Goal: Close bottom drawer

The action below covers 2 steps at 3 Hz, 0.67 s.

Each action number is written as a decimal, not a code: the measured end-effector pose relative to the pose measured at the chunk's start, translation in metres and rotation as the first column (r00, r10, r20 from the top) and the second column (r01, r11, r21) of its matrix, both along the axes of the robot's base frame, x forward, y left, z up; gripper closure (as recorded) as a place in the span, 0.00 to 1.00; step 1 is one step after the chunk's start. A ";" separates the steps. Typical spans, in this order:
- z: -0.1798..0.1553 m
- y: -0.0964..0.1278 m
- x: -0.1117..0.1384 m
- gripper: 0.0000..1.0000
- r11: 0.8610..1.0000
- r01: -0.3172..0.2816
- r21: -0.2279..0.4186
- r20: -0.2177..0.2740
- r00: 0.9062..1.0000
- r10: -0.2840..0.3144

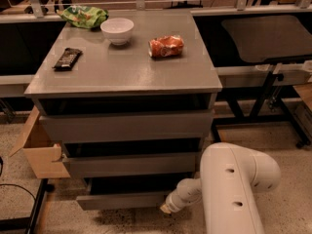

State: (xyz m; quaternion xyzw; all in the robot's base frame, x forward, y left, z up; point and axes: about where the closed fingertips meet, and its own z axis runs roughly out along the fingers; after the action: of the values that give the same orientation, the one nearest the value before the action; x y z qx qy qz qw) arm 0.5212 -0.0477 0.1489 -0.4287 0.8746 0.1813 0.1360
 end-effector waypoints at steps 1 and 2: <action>0.006 0.003 0.028 1.00 1.000 0.006 -0.002 0.075 0.997 -0.006; 0.013 0.006 0.064 1.00 1.000 0.015 -0.001 0.158 0.987 -0.014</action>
Offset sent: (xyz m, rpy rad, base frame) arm 0.0927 0.0056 0.0220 -0.0044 -0.2249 -0.0212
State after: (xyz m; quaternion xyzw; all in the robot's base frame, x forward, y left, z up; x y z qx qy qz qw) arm 0.5857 -0.0413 0.1617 -0.4356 0.8643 0.1448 0.2056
